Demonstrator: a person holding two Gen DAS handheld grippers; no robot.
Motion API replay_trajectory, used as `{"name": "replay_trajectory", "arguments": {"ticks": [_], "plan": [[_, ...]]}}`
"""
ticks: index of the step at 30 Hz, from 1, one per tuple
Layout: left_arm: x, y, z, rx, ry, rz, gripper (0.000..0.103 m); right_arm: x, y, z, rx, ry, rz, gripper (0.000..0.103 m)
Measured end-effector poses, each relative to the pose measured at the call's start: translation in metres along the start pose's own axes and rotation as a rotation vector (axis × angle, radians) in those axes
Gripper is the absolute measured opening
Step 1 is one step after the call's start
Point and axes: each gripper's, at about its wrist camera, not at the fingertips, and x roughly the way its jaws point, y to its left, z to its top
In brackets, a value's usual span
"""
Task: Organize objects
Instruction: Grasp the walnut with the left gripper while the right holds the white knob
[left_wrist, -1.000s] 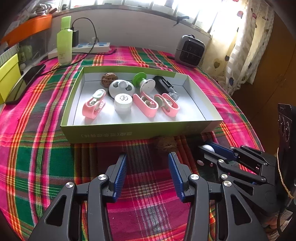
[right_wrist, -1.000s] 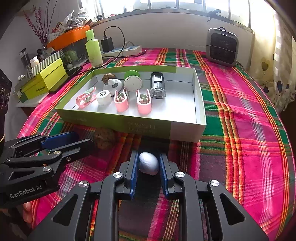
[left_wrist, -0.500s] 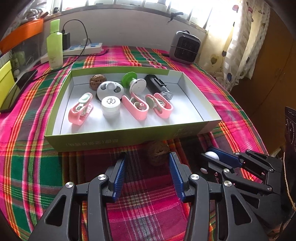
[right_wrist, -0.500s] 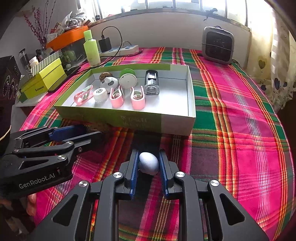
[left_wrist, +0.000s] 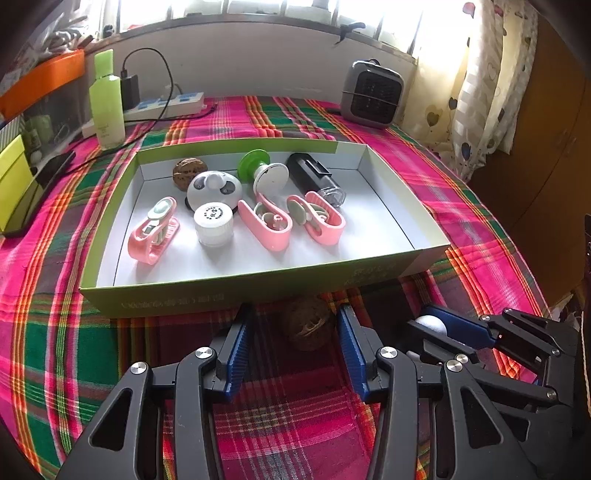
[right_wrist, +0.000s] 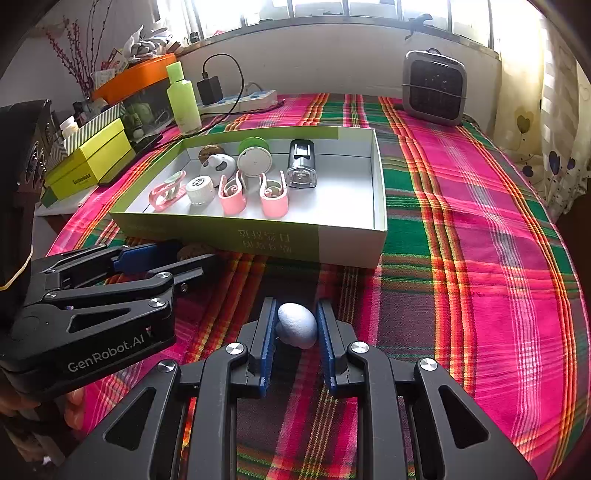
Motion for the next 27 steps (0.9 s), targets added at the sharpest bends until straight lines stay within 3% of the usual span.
{"name": "replay_trajectory", "arguments": {"ticks": [9,27], "plan": [[0.0002,0.0014,-0.0004,-0.009,-0.002,0.025,0.029,-0.0004,0.0,0.0004,0.004,0.0,0.004,0.023],[-0.0026,0.0024,-0.0029,-0.011,-0.001,0.021,0.028,-0.0019,-0.0001,-0.0001,0.003,-0.007,-0.001,0.023]]}}
